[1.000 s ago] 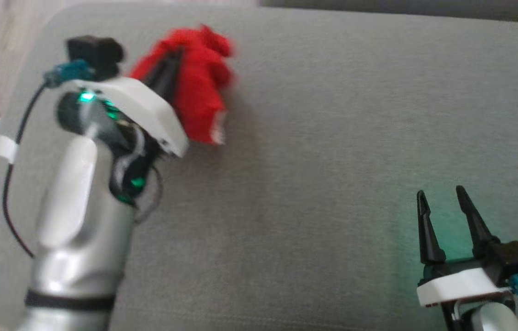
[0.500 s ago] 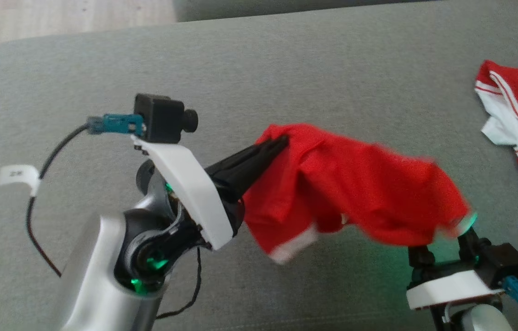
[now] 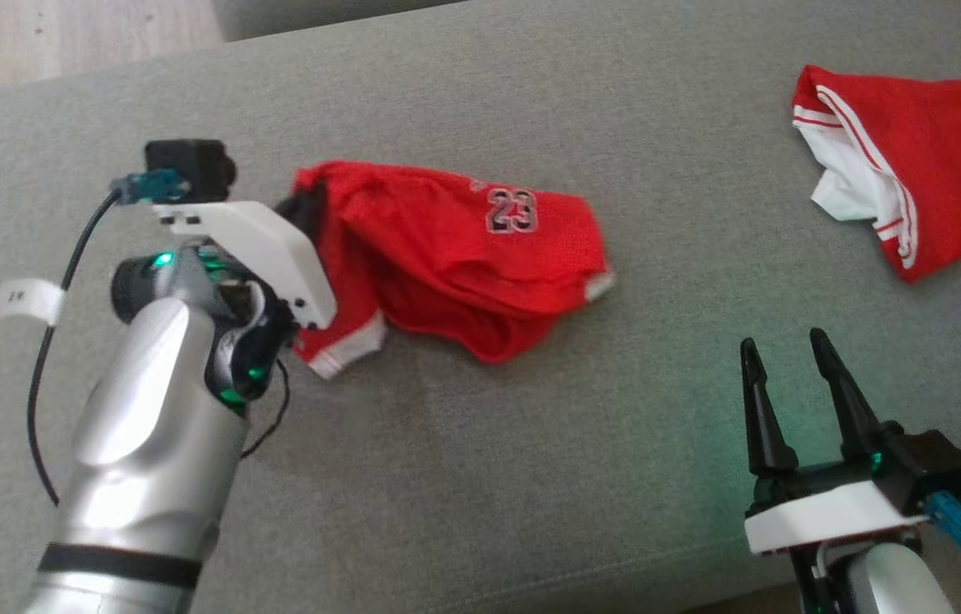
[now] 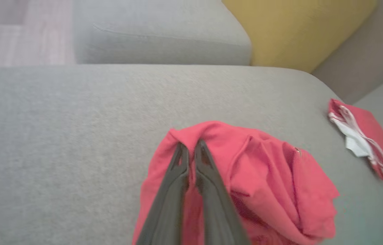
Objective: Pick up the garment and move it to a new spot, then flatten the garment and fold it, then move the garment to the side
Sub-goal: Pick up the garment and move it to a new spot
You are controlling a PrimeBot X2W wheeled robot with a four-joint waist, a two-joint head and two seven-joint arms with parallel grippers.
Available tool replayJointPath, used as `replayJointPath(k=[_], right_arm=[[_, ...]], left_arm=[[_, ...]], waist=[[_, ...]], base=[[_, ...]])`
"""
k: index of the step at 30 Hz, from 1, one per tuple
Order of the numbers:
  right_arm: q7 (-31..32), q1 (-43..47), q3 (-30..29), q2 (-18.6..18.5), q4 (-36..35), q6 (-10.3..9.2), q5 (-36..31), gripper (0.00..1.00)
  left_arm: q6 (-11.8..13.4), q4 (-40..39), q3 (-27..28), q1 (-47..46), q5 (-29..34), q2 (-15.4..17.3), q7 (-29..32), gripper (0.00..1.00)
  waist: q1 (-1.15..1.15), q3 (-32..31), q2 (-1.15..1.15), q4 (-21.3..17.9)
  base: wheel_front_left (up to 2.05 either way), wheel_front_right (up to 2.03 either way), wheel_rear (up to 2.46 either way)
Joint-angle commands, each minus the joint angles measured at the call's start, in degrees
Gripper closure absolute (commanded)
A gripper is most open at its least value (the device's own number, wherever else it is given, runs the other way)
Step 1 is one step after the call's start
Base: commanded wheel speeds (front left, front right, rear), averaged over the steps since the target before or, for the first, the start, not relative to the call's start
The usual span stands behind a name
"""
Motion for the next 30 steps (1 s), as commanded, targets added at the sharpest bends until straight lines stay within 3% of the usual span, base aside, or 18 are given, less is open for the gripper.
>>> replayJointPath(k=[1,2,7,13,19,26,30], right_arm=[[-0.6,-2.0,1.5,-0.3,-1.5,0.43,0.5,0.00],[-0.6,-1.9,1.4,-0.3,-1.5,0.43,0.5,0.00],[-0.6,-1.2,0.9,-0.3,-1.5,0.43,0.6,0.00],[-0.6,0.4,-0.5,-0.3,-1.5,0.43,-0.2,0.00],[-0.6,2.6,-3.0,-0.3,-2.5,0.43,-1.7,0.00],[-0.6,5.6,-6.4,-0.3,-3.7,0.43,-2.9,0.00],[-0.6,7.2,-7.6,-0.3,-3.7,0.43,-3.3,0.00]], left_arm=[[0.3,0.6,2.3,-3.2,1.1,1.5,-2.8,0.35],[0.2,2.7,2.0,-3.6,1.7,1.5,-4.1,0.00],[0.0,7.9,0.9,-4.6,4.1,2.0,-9.5,0.00],[2.3,7.2,2.0,-0.8,5.0,0.9,-21.2,0.00],[6.1,0.5,2.8,9.6,5.0,-1.2,-28.5,0.00],[9.5,-11.2,2.1,22.8,9.3,-2.4,-30.0,0.00],[10.2,-16.9,3.5,30.2,11.9,-3.1,-30.0,0.00]], waist=[[0.00,0.2,0.00,-0.5],[0.00,0.2,0.00,-0.6],[0.00,-0.2,0.00,-0.5],[0.00,-2.7,0.00,1.1],[0.00,-6.0,0.00,4.4],[0.00,-8.7,0.00,9.1],[0.00,-10.4,0.00,11.1]], base=[[0.00,0.00,0.00],[0.00,0.00,0.00],[0.00,0.00,0.00],[0.00,0.00,0.00],[0.00,0.00,0.00],[0.00,0.00,0.00],[0.00,0.00,0.00]])
